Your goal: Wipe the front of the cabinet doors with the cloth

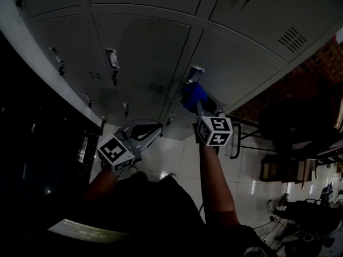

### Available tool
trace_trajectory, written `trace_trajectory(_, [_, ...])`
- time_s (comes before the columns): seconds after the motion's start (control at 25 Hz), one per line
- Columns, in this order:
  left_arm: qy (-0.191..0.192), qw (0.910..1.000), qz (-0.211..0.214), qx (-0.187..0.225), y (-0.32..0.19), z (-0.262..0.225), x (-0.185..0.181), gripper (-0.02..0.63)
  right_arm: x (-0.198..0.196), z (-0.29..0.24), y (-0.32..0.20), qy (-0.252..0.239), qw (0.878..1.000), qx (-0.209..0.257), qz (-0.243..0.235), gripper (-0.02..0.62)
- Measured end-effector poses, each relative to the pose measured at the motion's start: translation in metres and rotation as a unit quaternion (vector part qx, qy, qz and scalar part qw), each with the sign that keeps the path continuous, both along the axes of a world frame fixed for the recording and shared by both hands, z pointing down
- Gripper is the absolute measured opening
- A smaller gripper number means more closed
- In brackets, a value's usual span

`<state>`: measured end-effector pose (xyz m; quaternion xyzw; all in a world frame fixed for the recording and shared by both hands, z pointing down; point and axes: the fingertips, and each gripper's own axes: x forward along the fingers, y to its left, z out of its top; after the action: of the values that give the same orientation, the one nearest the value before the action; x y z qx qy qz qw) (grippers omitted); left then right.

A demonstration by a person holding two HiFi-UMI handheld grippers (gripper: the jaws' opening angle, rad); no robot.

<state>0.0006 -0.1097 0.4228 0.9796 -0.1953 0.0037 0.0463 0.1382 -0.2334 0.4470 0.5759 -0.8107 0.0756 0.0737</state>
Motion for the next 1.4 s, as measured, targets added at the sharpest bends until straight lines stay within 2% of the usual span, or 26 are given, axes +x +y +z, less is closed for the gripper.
trace_trajectory(0.24, [0.002,1.0000,-0.005,-0.002,-0.001,0.001,-0.013,0.002,-0.016,0.014,-0.022,0.023,1.000,-0.008,-0.005,0.069])
trace_trajectory(0.52, [-0.001,1.0000,-0.005,-0.005,-0.004,0.003,-0.017,0.002,-0.002,0.017,-0.024,0.052,0.999,-0.001,0.012,0.069])
trace_trajectory(0.92, [-0.004,0.9995,0.030,-0.007,0.004,0.007,0.016,0.002,0.083,0.028,-0.005,0.042,0.994,-0.018,0.102,0.069])
trace_trajectory(1.2, [-0.009,0.9990,0.044,-0.007,0.008,0.007,0.034,0.000,0.161,0.035,0.016,0.032,0.983,-0.028,0.177,0.069])
trace_trajectory(1.4, [-0.014,0.9988,0.047,-0.010,0.011,0.010,0.039,0.002,0.202,0.041,0.027,0.023,0.976,-0.030,0.216,0.069])
